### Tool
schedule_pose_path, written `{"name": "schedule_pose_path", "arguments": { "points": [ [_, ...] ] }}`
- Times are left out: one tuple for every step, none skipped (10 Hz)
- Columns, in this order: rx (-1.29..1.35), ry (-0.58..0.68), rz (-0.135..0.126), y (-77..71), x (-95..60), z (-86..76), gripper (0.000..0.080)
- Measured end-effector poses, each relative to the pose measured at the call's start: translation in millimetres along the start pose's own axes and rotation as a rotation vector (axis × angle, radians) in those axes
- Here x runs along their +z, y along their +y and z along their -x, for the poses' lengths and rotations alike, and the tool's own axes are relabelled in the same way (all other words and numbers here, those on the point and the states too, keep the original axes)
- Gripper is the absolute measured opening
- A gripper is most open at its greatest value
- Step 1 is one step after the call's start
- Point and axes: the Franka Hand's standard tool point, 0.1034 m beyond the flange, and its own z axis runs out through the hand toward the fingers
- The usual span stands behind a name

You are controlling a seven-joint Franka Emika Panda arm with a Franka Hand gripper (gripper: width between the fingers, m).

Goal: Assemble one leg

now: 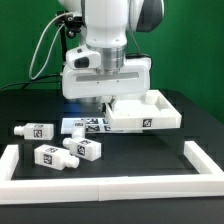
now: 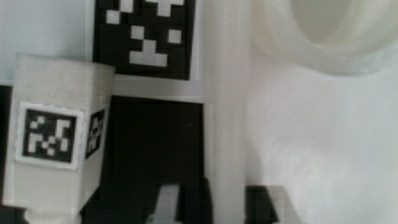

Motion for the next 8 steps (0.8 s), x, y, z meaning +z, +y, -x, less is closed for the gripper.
{"name": "schedule_pose_path", "arguments": {
  "points": [
    [0.08,-0.032,-0.006,4.8,-9.3,-15.7,0.0047],
    [0.1,-0.034,-0.01,16.7,-20.0,-39.2,0.0047],
    [0.123,-0.04,-0.012,29.0,-21.8,-53.9,0.0047],
    [0.121,-0.036,-0.008,30.1,-19.7,-59.7,0.0047],
    [0.118,-0.039,-0.007,28.7,-18.6,-58.7,0.0047],
    [0.119,-0.039,-0.007,28.9,-18.2,-58.6,0.0047],
    [0.119,-0.041,-0.007,29.0,-17.3,-58.5,0.0047],
    [0.115,-0.045,-0.006,30.0,-14.3,-59.7,0.0047]
  ]
}}
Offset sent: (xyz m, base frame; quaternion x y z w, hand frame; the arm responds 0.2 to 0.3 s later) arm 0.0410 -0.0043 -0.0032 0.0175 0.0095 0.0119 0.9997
